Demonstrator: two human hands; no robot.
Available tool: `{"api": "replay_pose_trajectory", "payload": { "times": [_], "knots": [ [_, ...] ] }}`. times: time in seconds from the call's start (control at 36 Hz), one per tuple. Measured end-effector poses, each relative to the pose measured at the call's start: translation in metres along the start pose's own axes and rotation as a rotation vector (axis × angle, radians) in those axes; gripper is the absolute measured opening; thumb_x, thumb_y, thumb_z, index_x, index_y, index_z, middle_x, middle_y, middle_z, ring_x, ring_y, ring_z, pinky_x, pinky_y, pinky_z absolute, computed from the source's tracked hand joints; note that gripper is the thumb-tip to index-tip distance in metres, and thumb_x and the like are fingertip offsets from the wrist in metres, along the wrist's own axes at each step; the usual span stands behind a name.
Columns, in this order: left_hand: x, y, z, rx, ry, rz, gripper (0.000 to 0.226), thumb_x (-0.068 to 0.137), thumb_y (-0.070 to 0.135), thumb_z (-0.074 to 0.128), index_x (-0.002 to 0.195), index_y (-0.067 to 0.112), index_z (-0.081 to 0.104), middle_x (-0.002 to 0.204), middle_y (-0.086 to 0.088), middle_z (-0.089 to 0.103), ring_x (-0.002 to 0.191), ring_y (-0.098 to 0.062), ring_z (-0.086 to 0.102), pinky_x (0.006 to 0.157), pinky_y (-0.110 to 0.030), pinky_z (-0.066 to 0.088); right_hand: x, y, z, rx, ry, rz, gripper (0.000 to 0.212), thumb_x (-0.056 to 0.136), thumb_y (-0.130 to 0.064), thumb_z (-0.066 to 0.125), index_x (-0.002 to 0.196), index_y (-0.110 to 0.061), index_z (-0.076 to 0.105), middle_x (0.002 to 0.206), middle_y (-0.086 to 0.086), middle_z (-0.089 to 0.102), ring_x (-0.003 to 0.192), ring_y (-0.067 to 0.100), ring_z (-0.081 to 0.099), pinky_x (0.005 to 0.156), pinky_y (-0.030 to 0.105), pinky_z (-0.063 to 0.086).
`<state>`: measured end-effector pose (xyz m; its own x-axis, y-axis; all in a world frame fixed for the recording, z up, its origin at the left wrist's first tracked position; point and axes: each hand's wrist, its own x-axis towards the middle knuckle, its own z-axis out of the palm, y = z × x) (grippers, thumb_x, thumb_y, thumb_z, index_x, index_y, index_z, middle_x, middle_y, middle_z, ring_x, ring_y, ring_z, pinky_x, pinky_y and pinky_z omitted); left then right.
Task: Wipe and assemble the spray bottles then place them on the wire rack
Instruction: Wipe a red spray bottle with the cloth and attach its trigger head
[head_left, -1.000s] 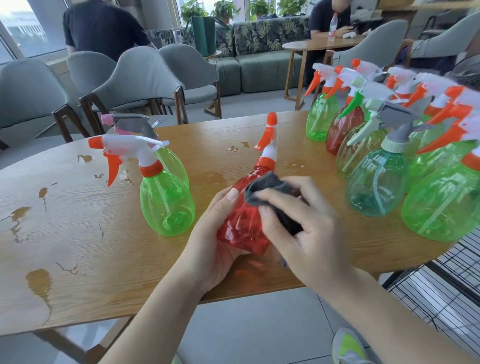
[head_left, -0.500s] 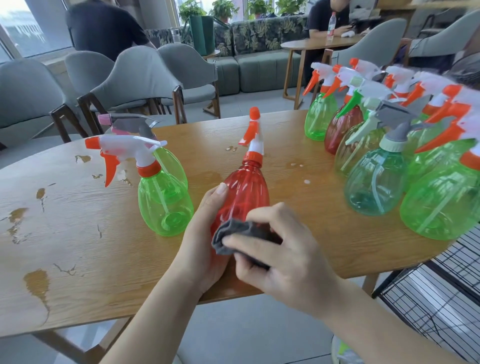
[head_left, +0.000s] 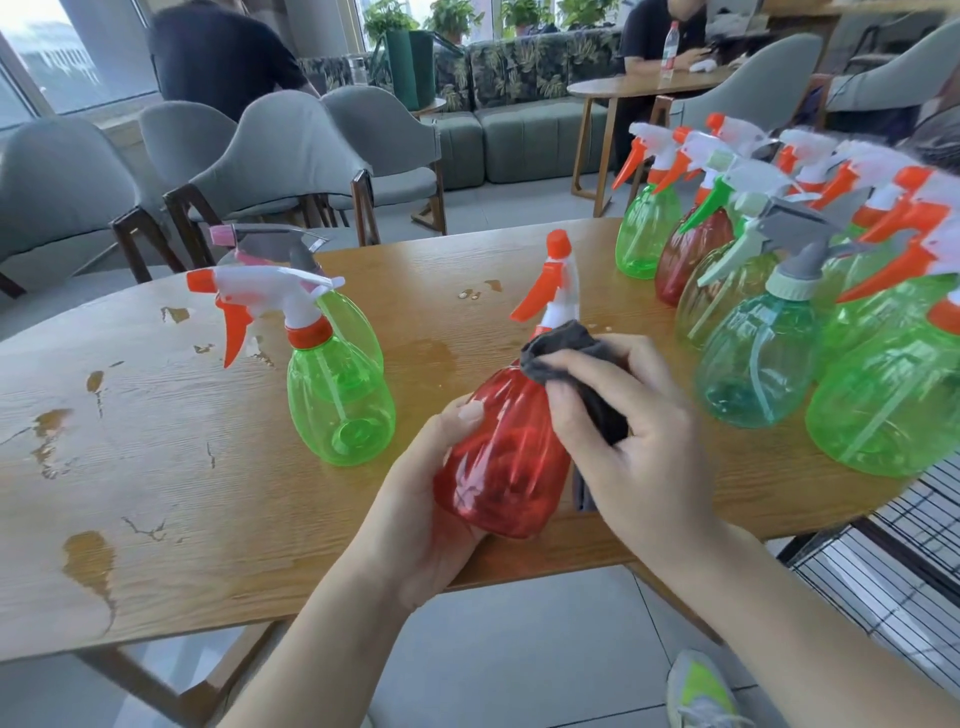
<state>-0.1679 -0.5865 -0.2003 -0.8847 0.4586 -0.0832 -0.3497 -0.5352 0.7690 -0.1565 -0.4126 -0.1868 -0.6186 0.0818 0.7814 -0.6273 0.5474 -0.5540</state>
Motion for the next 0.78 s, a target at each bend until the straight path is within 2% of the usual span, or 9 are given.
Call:
{"api": "replay_pose_trajectory", "payload": {
  "times": [0.11,0.19,0.31,0.39,0.47,0.53,0.58,0.67,0.78],
  "knots": [
    [-0.001,-0.003,-0.001,-0.013,0.035,0.053,0.083,0.086,0.036,0.08,0.15,-0.002,0.042,0.139,-0.026,0.055,0.126,-0.037,0.055,0.108,-0.051,0.047,-0.004,-0.006,0.001,0.015,-0.013,-0.126,0.018,0.094,-0.003,0.069,0.11,-0.003,0.077,0.111,0.015,0.062,0.103,0.018,0.065,0.091,0.022,0.049],
    [-0.001,-0.005,-0.002,-0.023,0.057,0.067,0.079,0.091,0.036,0.075,0.152,-0.001,0.041,0.14,-0.026,0.054,0.128,-0.038,0.053,0.107,-0.052,0.046,-0.005,-0.007,0.0,-0.018,-0.04,-0.174,0.019,0.095,-0.008,0.067,0.111,-0.004,0.077,0.11,0.015,0.062,0.102,0.013,0.063,0.092,0.019,0.048],
    [-0.001,-0.006,0.004,-0.008,0.086,0.085,0.081,0.086,0.041,0.081,0.149,0.003,0.047,0.147,-0.03,0.052,0.126,-0.037,0.058,0.111,-0.058,0.043,-0.001,-0.001,0.001,-0.046,-0.013,-0.112,0.019,0.097,-0.008,0.068,0.114,-0.005,0.077,0.109,0.012,0.063,0.098,0.012,0.062,0.09,0.018,0.048],
    [-0.001,-0.007,0.004,0.004,0.096,0.097,0.076,0.086,0.042,0.078,0.146,0.002,0.052,0.137,-0.028,0.061,0.118,-0.035,0.065,0.101,-0.052,0.055,-0.001,-0.003,0.002,-0.035,-0.003,-0.061,0.021,0.097,-0.009,0.067,0.115,-0.006,0.076,0.11,0.011,0.062,0.097,0.012,0.062,0.087,0.018,0.049],
    [-0.001,-0.008,0.002,0.007,0.117,0.109,0.08,0.089,0.045,0.077,0.149,0.001,0.047,0.149,-0.034,0.048,0.132,-0.043,0.054,0.112,-0.062,0.038,-0.006,-0.009,0.003,-0.027,-0.034,-0.145,0.018,0.093,-0.005,0.07,0.109,-0.006,0.078,0.108,0.014,0.063,0.095,0.012,0.062,0.086,0.018,0.048],
    [-0.001,-0.007,0.003,-0.004,0.127,0.109,0.085,0.088,0.046,0.079,0.151,0.001,0.044,0.152,-0.033,0.045,0.139,-0.045,0.048,0.113,-0.061,0.037,-0.009,-0.012,0.003,-0.036,-0.067,-0.208,0.017,0.093,-0.006,0.07,0.106,-0.005,0.079,0.108,0.015,0.064,0.097,0.013,0.061,0.088,0.018,0.047],
    [-0.001,-0.006,0.002,0.01,0.137,0.109,0.086,0.086,0.046,0.081,0.15,0.003,0.045,0.15,-0.03,0.049,0.134,-0.044,0.054,0.107,-0.059,0.045,-0.01,-0.012,0.003,-0.056,-0.076,-0.23,0.018,0.094,-0.008,0.068,0.107,-0.004,0.079,0.108,0.016,0.064,0.098,0.014,0.06,0.088,0.018,0.047],
    [-0.001,-0.007,0.003,0.05,0.12,0.105,0.075,0.088,0.042,0.077,0.148,0.006,0.05,0.143,-0.027,0.057,0.122,-0.04,0.062,0.102,-0.065,0.047,-0.007,-0.01,0.002,-0.09,-0.03,-0.169,0.019,0.094,-0.006,0.068,0.11,-0.006,0.078,0.108,0.014,0.063,0.095,0.011,0.06,0.087,0.018,0.049],
    [-0.002,-0.006,0.005,0.057,0.12,0.11,0.062,0.091,0.031,0.068,0.146,0.007,0.051,0.124,-0.021,0.065,0.104,-0.032,0.069,0.084,-0.05,0.058,-0.011,-0.016,0.002,-0.088,-0.011,-0.124,0.02,0.093,-0.003,0.07,0.111,-0.006,0.078,0.108,0.014,0.063,0.093,0.008,0.06,0.086,0.017,0.049]
  ]
}}
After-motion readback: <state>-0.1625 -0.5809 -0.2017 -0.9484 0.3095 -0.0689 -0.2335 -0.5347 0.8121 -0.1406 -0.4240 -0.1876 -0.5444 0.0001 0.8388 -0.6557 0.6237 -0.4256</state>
